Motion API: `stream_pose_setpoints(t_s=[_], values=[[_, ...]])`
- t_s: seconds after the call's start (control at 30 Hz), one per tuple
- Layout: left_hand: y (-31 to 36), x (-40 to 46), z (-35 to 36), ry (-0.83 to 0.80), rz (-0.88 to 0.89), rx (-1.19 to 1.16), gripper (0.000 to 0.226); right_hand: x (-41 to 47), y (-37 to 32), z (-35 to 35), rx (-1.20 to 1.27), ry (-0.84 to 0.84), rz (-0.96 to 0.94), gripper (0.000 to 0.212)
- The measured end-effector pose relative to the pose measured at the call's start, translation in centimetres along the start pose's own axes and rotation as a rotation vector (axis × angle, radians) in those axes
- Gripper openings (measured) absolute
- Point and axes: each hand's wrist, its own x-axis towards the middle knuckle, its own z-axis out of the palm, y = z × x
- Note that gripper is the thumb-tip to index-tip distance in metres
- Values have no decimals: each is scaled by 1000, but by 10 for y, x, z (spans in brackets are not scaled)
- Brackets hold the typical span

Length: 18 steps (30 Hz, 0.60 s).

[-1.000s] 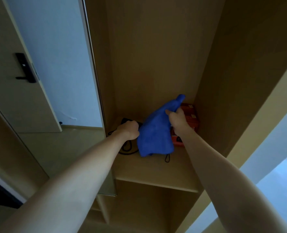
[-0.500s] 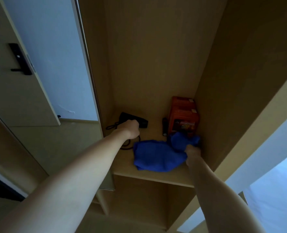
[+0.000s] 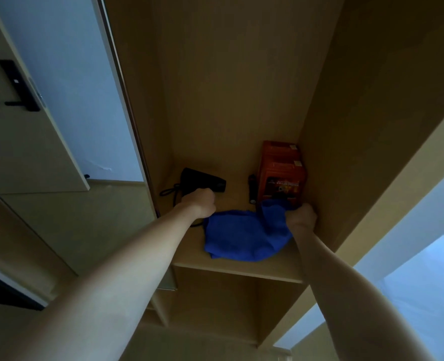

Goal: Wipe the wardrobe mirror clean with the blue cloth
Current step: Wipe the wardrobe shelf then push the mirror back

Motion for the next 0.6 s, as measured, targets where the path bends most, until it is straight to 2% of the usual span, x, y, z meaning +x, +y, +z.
stream_pose_setpoints(t_s=[0.1, 0.17, 0.23, 0.33, 0.47, 0.53, 0.6], values=[[-1, 1, -2, 10, 1, -19, 21, 3, -14, -1, -44, -171, 43, 25], [-1, 0, -2, 7, -3, -21, 21, -5, -22, -4, -330, -339, 23, 20], [-2, 0, 0, -2, -5, -16, 21, -12, -19, -5, -568, -386, -14, 29], [-3, 2, 3, -6, -4, -14, 21, -9, -2, 4, -737, -395, -148, 27], [-5, 1, 1, -1, -9, -10, 19, -21, -10, 4, -538, -493, 9, 13], [-6, 0, -2, -1, -13, -6, 19, -22, -21, 4, -427, -534, 64, 27], [-7, -1, -4, 6, -14, -5, 19, -19, -35, 8, -341, -469, 51, 43]])
